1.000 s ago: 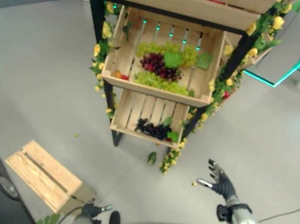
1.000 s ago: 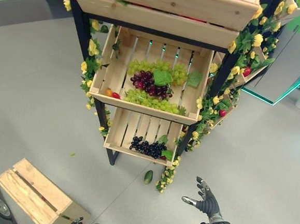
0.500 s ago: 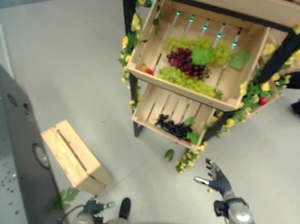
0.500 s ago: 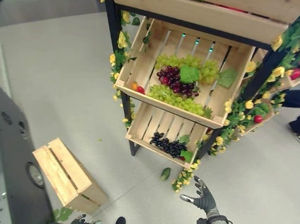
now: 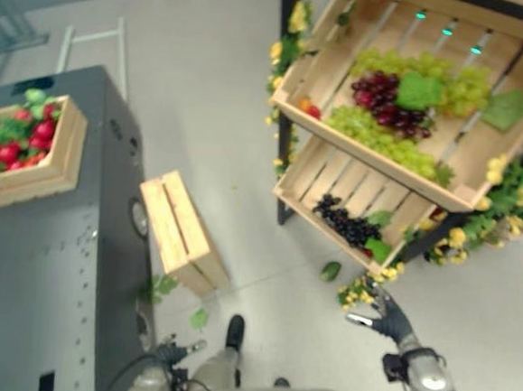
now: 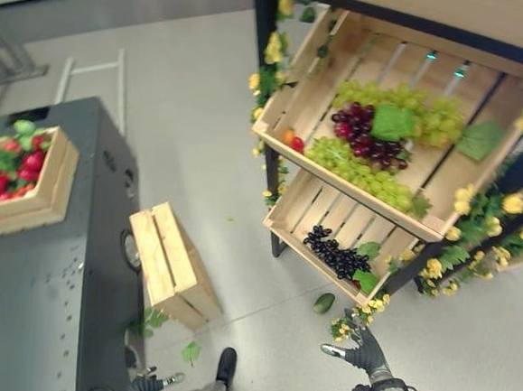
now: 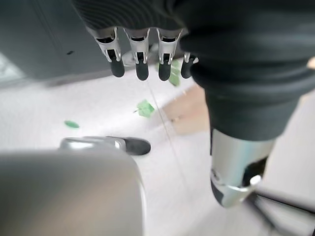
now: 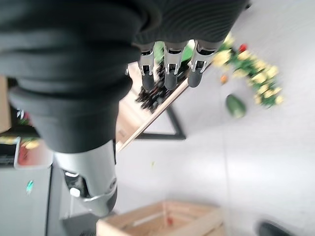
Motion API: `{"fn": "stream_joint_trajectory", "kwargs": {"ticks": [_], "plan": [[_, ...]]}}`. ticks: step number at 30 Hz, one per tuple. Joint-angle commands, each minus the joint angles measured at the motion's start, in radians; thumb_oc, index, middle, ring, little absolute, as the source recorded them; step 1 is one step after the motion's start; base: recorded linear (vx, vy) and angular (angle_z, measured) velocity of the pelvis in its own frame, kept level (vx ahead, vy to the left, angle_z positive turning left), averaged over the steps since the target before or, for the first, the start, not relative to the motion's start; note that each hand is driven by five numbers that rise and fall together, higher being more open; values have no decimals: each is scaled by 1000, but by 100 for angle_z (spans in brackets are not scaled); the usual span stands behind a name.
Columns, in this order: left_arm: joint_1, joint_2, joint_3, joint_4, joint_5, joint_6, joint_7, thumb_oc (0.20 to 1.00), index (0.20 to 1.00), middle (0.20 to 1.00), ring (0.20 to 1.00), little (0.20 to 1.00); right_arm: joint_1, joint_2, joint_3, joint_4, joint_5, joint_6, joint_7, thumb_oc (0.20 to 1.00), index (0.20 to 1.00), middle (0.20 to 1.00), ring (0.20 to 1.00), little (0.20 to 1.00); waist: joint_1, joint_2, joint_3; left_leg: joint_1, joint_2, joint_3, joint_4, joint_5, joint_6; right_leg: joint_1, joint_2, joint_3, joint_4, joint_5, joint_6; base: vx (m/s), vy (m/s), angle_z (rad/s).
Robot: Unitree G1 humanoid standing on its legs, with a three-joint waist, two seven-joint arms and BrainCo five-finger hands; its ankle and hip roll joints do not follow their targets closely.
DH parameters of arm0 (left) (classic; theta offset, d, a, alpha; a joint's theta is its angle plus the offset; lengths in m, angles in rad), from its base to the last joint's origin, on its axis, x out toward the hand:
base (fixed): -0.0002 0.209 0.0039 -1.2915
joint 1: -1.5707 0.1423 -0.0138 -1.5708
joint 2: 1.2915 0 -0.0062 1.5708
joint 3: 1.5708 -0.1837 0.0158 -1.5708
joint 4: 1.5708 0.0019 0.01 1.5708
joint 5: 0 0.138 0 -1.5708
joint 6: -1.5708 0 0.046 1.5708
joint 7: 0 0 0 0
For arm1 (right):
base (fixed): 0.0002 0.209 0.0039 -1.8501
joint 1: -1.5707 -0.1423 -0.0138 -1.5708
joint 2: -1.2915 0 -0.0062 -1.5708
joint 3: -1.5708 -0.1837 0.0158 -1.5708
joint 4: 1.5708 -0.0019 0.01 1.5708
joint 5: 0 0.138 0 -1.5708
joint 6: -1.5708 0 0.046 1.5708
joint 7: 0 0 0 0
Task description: Pick up the fruits from the basket on one side to the basket on the other side
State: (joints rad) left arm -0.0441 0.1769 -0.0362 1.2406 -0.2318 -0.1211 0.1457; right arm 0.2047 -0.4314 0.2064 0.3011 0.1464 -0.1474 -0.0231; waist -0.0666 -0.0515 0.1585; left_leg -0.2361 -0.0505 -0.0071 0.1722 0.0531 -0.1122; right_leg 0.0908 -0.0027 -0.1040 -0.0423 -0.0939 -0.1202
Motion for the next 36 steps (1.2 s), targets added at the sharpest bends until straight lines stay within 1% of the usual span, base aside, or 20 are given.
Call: {"fn": "stream_joint_trajectory", "kwargs": {"ticks": [1, 5, 6, 7, 10, 11, 13, 15, 16, 18, 24, 25, 26, 27, 28, 29, 30, 32, 34, 36], "plan": [[2, -76, -17, 35, -38, 0, -17, 1000, 1000, 1000, 1000, 1000, -24, -32, -62, -79, -19, -43, -6, 1000, 1000, 1000, 1000, 1000, -15, 36, -6, 127, 28, -9, 22, -156, 52, -141, -27, 89, -18, 78, 167, -129, -47, 53], [9, -90, 9, 46, -85, 5, -38, 1000, 1000, 1000, 1000, 1000, -34, -25, -57, -62, -20, -37, -6, 1000, 1000, 1000, 1000, 1000, -29, 54, -23, 212, 48, 23, 33, -214, 54, -156, -45, 10, -2, 78, 166, -115, 13, 75], [10, -94, 22, 53, -99, 8, -45, 1000, 1000, 1000, 1000, 1000, -31, -17, -57, -57, -19, -34, -6, 1000, 1000, 1000, 1000, 1000, -38, 62, -37, 258, 71, 51, 16, -219, 50, -166, -50, -30, 11, 74, 163, -92, 38, 97], [10, -94, 22, 53, -99, 8, -45, 1000, 1000, 1000, 1000, 1000, -31, -17, -57, -57, -19, -34, -6, 1000, 1000, 1000, 1000, 1000, -39, 64, -36, 260, 73, 50, 16, -221, 49, -164, -48, -31, 12, 72, 163, -91, 48, 137], [8, -98, 23, 53, -99, 12, -49, 1000, 1000, 1000, 1000, 1000, -22, -1, -68, -39, -15, -30, -14, 1000, 1000, 1000, 1000, 1000, -55, 83, -50, 322, 102, 108, -18, -223, 37, -176, -54, -109, 45, 57, 160, -78, 56, 124], [8, -98, 23, 53, -99, 12, -49, 1000, 1000, 1000, 1000, 1000, -23, 0, -68, -38, -15, -30, -14, 1000, 1000, 1000, 1000, 1000, -57, 80, -53, 318, 99, 107, -21, -218, 38, -180, -58, -111, 45, 59, 160, -80, 72, 83], [7, -101, 18, 62, -87, 18, -58, 1000, 1000, 1000, 1000, 1000, -24, 12, -72, -12, -9, -22, -19, 1000, 1000, 1000, 1000, 1000, -60, 79, -56, 305, 106, 139, -61, -203, 41, -186, -80, -149, 53, 74, 171, -90, 141, 81], [19, -94, 27, 59, -77, 18, -61, 1000, 1000, 1000, 1000, 1000, -24, 22, -71, -18, -13, -13, -15, 1000, 1000, 1000, 1000, 1000, -50, 79, -59, 323, 92, 144, -112, -208, 55, -186, -93, -156, 72, 87, 185, -109, 182, 84], [22, -89, 28, 59, -72, 19, -66, 1000, 1000, 1000, 1000, 1000, -23, 27, -72, -21, -9, -13, -10, 1000, 1000, 1000, 1000, 1000, -50, 74, -64, 321, 80, 145, -142, -193, 63, -196, -103, -164, 74, 101, 190, -129, 147, 26], [25, -74, 34, 57, -64, 17, -69, 1000, 1000, 1000, 1000, 1000, -30, 45, -61, -8, -7, -13, -9, 1000, 1000, 1000, 1000, 1000, -40, 63, -53, 322, 58, 133, -218, -167, 82, -239, -115, -158, 90, 136, 210, -180, 165, 40], [25, -48, 54, 55, -57, 16, -72, 1000, 1000, 1000, 1000, 1000, -49, 73, -47, 17, -10, -9, -10, 1000, 1000, 1000, 1000, 1000, -26, 36, -36, 315, 27, 131, -259, -134, 97, -284, -130, -138, 109, 174, 236, -126, 100, 13], [19, -37, 58, 57, -60, 15, -77, 1000, 1000, 1000, 1000, 1000, -54, 83, -47, 27, -7, -8, -14, 1000, 1000, 1000, 1000, 1000, -28, 29, -19, 304, 25, 117, -259, -121, 100, -307, -119, -76, 128, 169, 249, -118, 46, 2], [18, -37, 59, 57, -60, 15, -77, 1000, 1000, 1000, 1000, 1000, -54, 83, -47, 27, -7, -8, -13, 1000, 1000, 1000, 1000, 1000, -29, 27, -21, 299, 23, 117, -259, -118, 100, -310, -121, -76, 126, 173, 249, -162, 94, 17], [10, -25, 54, 69, -61, 13, -83, 1000, 1000, 1000, 1000, 1000, -41, 92, -56, 49, 4, -7, -14, 1000, 1000, 1000, 1000, 1000, -48, 28, -17, 278, 11, 66, -257, -99, 113, -301, -64, 157, 157, 133, 265, -59, 47, 27], [10, -24, 54, 69, -61, 13, -84, 1000, 1000, 1000, 1000, 1000, -42, 93, -56, 49, 4, -8, -14, 1000, 1000, 1000, 1000, 1000, -47, 26, -18, 275, 10, 67, -257, -97, 112, -304, -65, 159, 157, 135, 265, -64, 55, 54], [7, -21, 50, 71, -59, 15, -84, 1000, 1000, 1000, 1000, 1000, -37, 98, -59, 66, 10, -5, -13, 1000, 1000, 1000, 1000, 1000, -47, 24, -23, 267, 5, 48, -253, -90, 117, -293, -40, 219, 173, 114, 261, -27, -5, 62], [9, -20, 50, 76, -54, 17, -85, 1000, 1000, 1000, 1000, 1000, -35, 103, -59, 93, 15, -2, -12, 1000, 1000, 1000, 1000, 1000, -40, 21, -32, 260, 4, 39, -252, -86, 119, -274, -39, 224, 163, 99, 255, -38, -20, 78], [17, -21, 53, 81, -49, 18, -82, 1000, 1000, 1000, 1000, 1000, -43, 110, -54, 152, 5, 4, -16, 1000, 1000, 1000, 1000, 1000, -18, 25, -42, 244, 13, 35, -248, -76, 123, -246, -46, 171, 195, 59, 237, -59, -45, 31], [27, -20, 53, 78, -67, 17, -83, 1000, 1000, 1000, 1000, 1000, -52, 118, -50, 215, 5, 8, -24, 1000, 1000, 1000, 1000, 1000, 0, 27, -56, 229, 19, 42, -245, -68, 120, -215, -35, 135, 205, 22, 225, -61, -62, -30], [34, -18, 55, 79, -89, 17, -87, 1000, 1000, 1000, 1000, 1000, -66, 132, -43, 297, 4, 16, -34, 1000, 1000, 1000, 1000, 1000, 24, 11, -65, 221, 15, 59, -242, -68, 114, -177, -54, 86, 148, 31, 222, -32, -113, -1]]}}
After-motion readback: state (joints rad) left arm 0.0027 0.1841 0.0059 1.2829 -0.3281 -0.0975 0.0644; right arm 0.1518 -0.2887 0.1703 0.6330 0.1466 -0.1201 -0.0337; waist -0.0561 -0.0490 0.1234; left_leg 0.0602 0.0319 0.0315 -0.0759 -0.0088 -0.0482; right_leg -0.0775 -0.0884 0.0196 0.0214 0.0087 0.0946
